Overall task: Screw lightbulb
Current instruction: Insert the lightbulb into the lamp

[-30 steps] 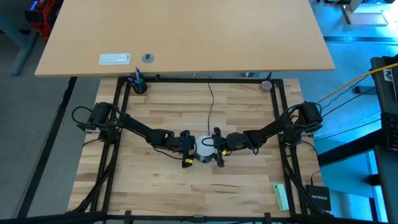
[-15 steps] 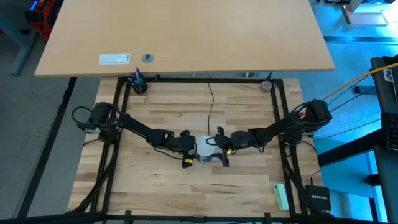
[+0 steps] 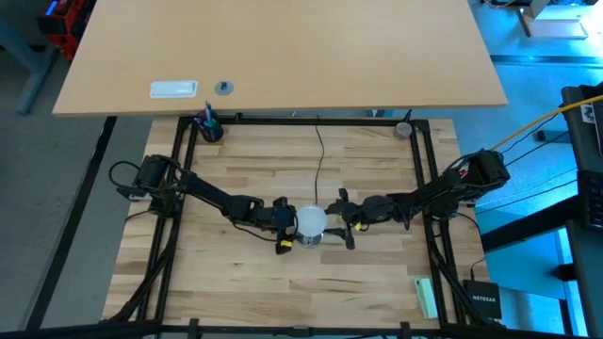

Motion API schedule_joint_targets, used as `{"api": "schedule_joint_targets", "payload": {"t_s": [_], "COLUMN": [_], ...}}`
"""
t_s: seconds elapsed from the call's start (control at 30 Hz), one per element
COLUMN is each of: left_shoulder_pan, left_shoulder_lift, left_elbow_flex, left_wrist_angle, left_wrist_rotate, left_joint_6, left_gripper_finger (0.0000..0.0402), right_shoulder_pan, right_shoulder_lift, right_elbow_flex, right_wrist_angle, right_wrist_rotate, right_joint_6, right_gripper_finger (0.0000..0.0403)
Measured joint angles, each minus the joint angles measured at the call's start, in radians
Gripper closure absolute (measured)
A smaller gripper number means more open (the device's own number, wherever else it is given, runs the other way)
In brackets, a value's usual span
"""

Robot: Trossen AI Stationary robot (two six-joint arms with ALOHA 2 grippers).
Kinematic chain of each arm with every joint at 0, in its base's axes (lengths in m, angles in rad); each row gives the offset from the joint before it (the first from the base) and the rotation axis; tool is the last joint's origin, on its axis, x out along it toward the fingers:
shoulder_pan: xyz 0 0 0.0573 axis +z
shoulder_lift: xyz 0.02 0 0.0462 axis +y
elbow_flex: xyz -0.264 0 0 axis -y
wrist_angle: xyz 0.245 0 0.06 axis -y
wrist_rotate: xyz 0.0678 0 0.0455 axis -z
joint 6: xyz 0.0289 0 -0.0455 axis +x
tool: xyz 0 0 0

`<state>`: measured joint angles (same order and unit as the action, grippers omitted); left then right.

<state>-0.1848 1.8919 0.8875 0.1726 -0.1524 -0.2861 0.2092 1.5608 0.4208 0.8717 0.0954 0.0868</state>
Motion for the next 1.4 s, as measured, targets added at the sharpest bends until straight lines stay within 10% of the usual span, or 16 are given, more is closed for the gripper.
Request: {"api": "schedule_joint_targets", "payload": {"t_s": [0.57,1.07,1.4], "left_shoulder_pan": [0.000,0.000,0.000], "left_shoulder_lift": [0.000,0.000,0.000], "left_elbow_flex": [0.000,0.000,0.000], "left_wrist_angle": [0.000,0.005,0.005], "left_wrist_rotate": [0.000,0.000,0.000], "left_joint_6": [-0.005,0.004,0.000], "left_gripper_finger": [0.0141,0.0141,0.0141], "right_shoulder_pan": [-0.211,-0.212,-0.209], "right_shoulder_lift": [0.141,0.273,0.272], "right_elbow_flex": [0.030,0.163,0.170], "right_wrist_angle": [0.138,0.178,0.133], "right_wrist_rotate": [-0.549,-0.638,-0.579], "right_joint_6": [-0.104,-0.151,-0.172], "right_gripper_finger": [0.0155,0.0157,0.0252]}}
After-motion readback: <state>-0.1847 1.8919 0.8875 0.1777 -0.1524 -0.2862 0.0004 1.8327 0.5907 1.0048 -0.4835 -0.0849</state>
